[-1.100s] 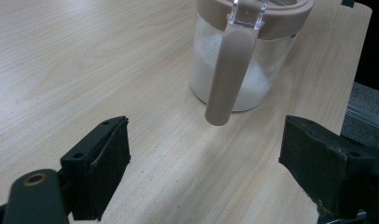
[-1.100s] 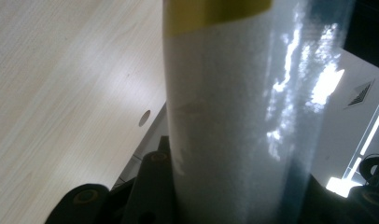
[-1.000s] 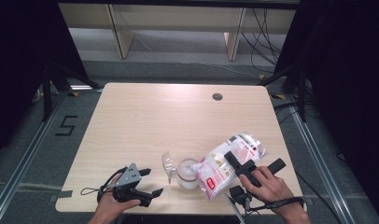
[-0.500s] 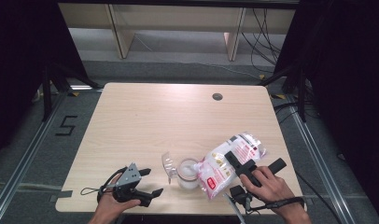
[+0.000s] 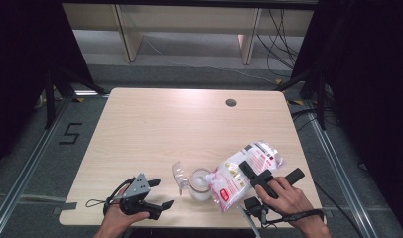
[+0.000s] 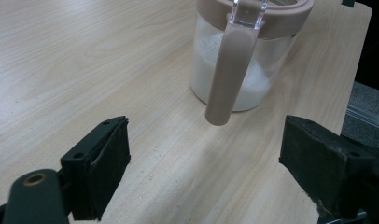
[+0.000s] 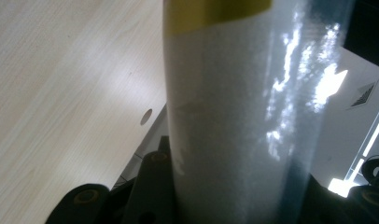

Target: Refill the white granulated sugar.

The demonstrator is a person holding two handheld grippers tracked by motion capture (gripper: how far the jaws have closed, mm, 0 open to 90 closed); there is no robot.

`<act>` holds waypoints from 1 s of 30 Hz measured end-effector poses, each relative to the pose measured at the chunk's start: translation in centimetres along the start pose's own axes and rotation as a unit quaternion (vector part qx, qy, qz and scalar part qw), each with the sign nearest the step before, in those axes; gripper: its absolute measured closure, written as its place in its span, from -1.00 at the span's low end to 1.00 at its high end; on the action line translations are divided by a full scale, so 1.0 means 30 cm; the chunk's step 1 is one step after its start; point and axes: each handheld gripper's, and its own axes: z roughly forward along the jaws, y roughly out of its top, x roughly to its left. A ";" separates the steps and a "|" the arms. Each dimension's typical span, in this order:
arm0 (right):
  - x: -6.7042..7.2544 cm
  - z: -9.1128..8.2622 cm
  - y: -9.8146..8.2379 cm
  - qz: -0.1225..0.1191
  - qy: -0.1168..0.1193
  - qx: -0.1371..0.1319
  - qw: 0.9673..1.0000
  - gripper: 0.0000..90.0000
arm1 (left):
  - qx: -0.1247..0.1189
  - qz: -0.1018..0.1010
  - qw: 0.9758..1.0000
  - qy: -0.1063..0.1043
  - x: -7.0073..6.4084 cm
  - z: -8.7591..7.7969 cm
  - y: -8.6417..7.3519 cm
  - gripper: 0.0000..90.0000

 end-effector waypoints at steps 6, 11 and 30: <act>-0.002 -0.001 0.000 -0.001 0.000 0.000 1.000 0.64 | -0.001 -0.001 1.000 -0.001 -0.001 0.000 0.000 -0.65; 0.000 0.000 0.000 -0.002 -0.002 0.000 1.000 0.64 | 0.000 -0.001 1.000 0.001 -0.001 -0.001 0.000 -0.66; -0.002 -0.001 0.005 -0.013 -0.002 0.001 1.000 0.65 | -0.001 0.000 1.000 -0.001 -0.001 -0.001 0.001 -0.65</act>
